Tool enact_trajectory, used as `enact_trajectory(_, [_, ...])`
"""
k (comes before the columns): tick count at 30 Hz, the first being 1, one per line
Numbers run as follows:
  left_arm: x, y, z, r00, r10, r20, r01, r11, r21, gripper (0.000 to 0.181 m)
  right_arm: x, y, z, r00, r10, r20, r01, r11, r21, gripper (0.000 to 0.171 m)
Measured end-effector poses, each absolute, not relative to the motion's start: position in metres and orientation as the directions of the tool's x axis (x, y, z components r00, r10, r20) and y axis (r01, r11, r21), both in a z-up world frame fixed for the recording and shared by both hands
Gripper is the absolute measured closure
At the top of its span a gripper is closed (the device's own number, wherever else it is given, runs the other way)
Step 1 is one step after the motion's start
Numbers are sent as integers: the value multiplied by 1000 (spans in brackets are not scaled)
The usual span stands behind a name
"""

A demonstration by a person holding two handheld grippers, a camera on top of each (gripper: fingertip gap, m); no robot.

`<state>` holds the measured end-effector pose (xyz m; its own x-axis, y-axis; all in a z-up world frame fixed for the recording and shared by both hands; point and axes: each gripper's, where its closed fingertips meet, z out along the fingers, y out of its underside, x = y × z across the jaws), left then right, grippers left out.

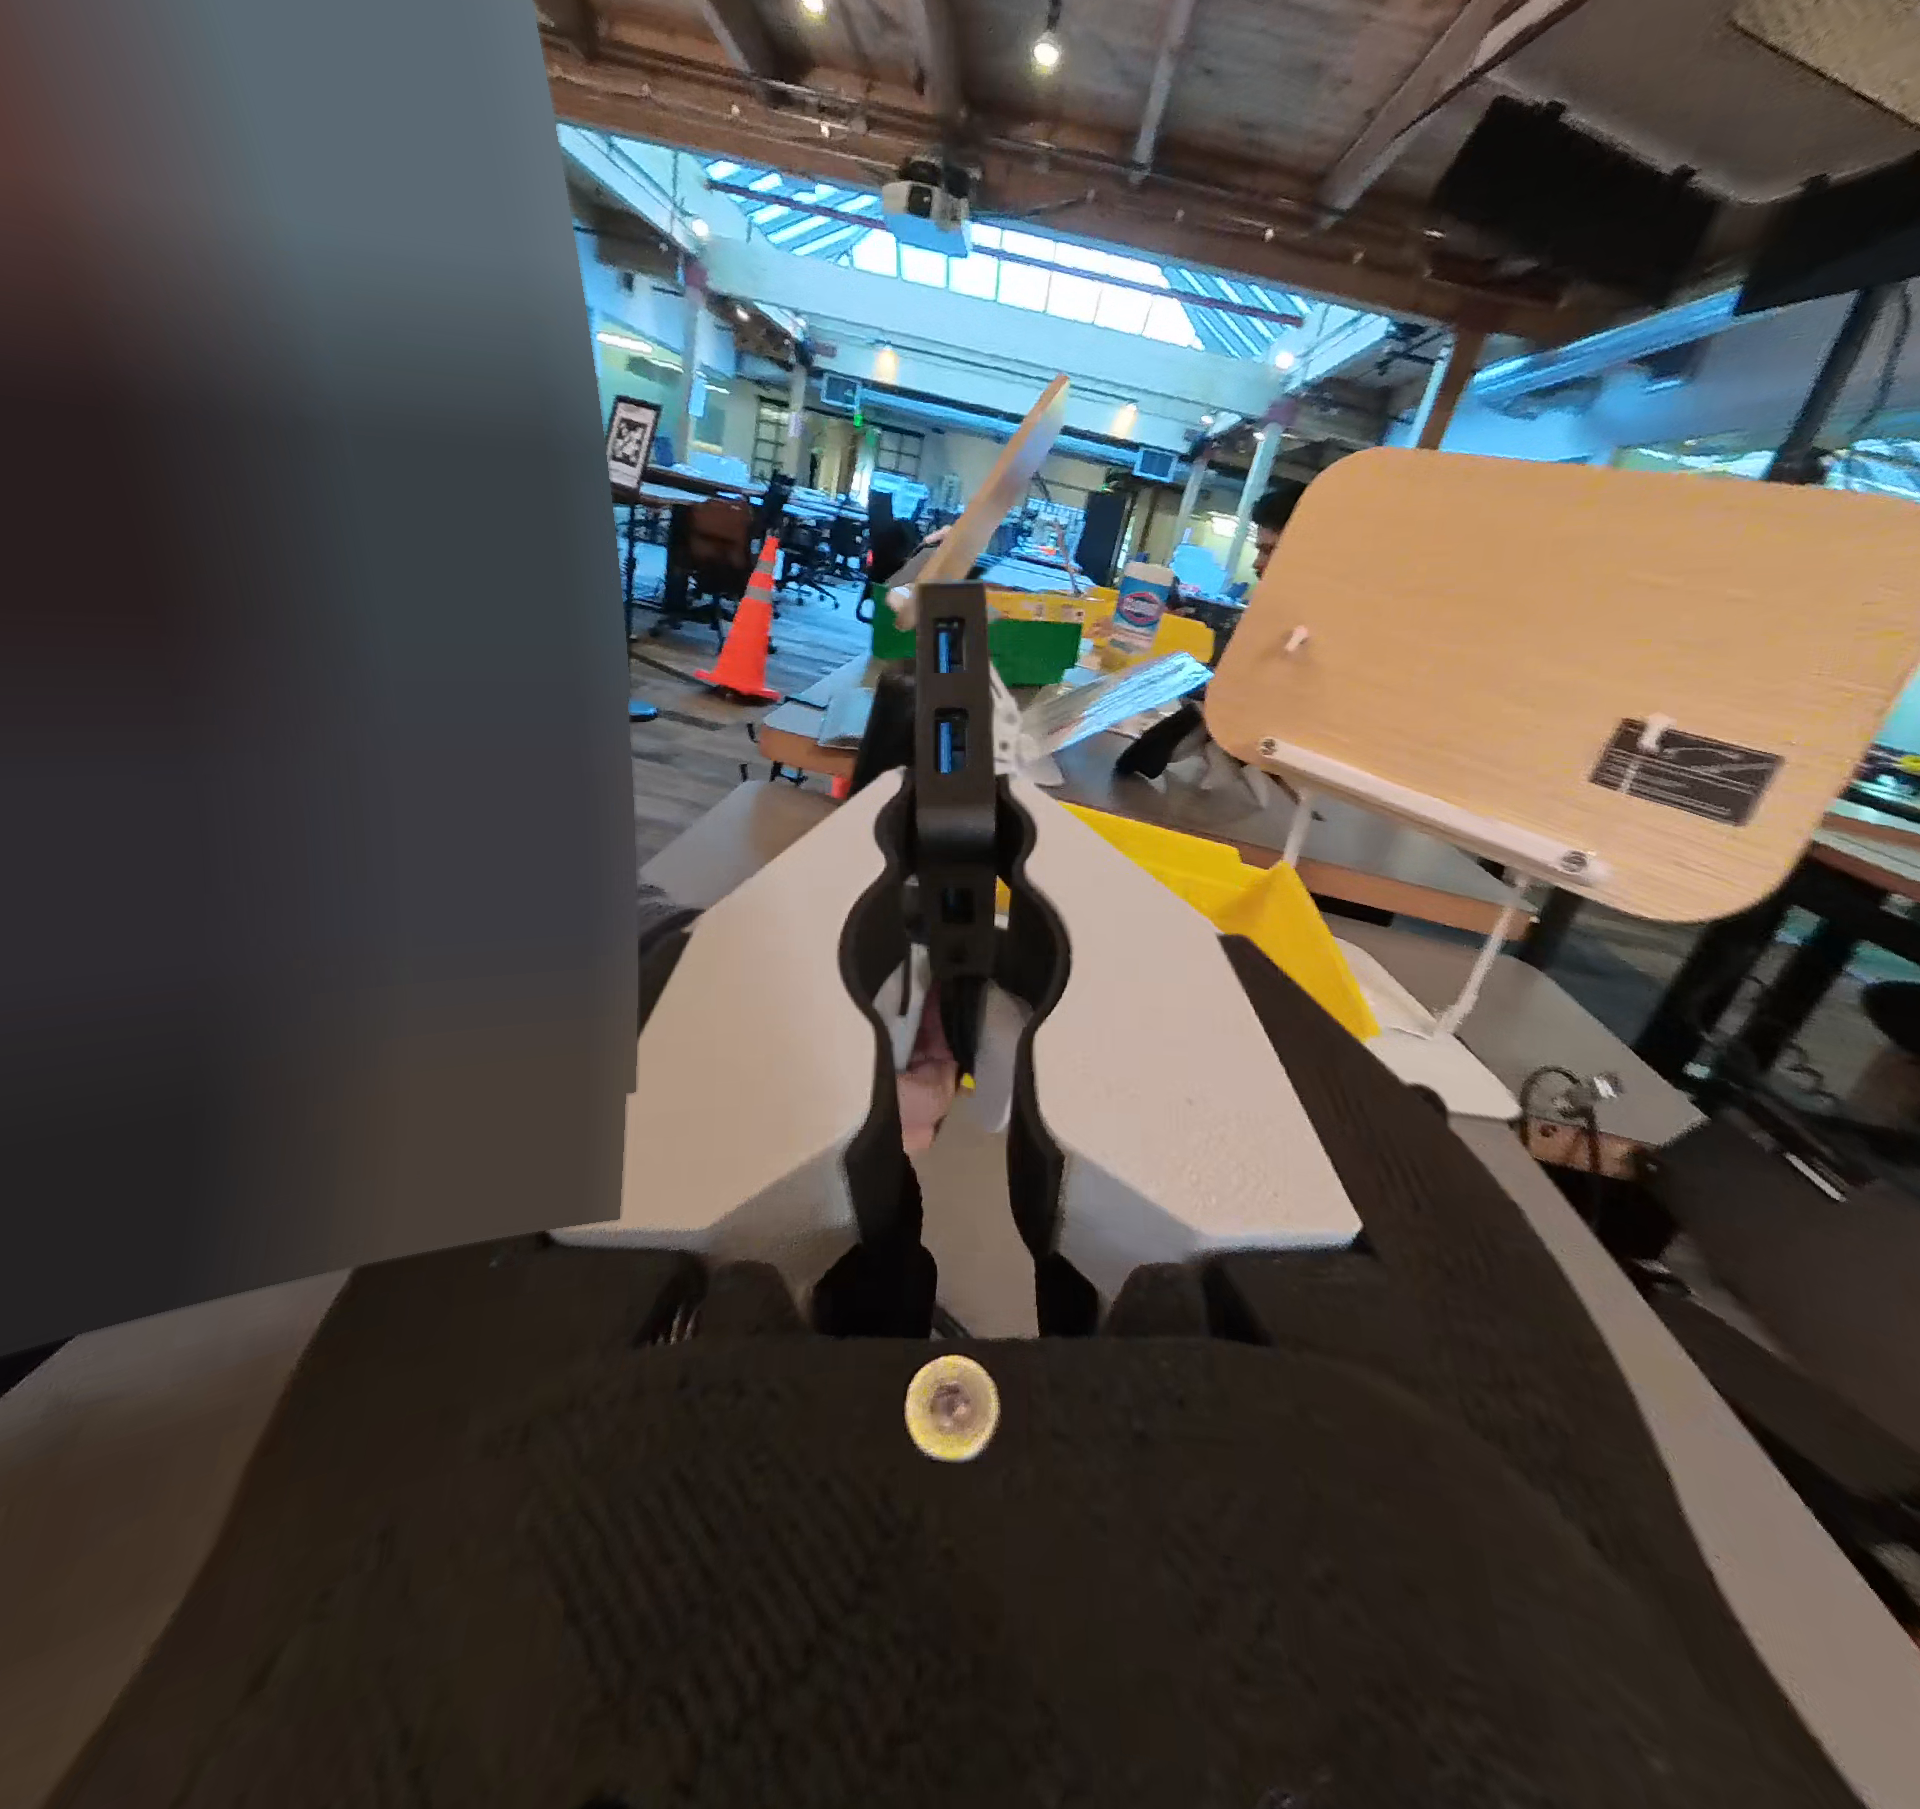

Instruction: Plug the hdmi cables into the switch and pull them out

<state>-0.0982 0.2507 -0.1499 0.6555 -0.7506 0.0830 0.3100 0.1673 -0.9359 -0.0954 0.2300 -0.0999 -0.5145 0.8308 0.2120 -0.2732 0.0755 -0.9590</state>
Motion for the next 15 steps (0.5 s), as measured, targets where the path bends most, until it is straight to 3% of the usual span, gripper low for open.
enact_trajectory(4, [-97, 239, -140, 630, -776, 32, 335, 234, -913, 150, -96, 224, -107, -554, 806, 208, -251, 77, -965, 160])
enact_trajectory(7, [-91, 230, -139, 608, -793, -37, 309, 279, -909, 170, -93, 222, -109, -582, 789, 196, -253, 53, -966, 160])
enact_trajectory(15, [-87, 242, -159, 658, -744, -119, 121, 260, -958, 171, -86, 234, -134, -584, 790, 186, -141, 127, -982, 160])
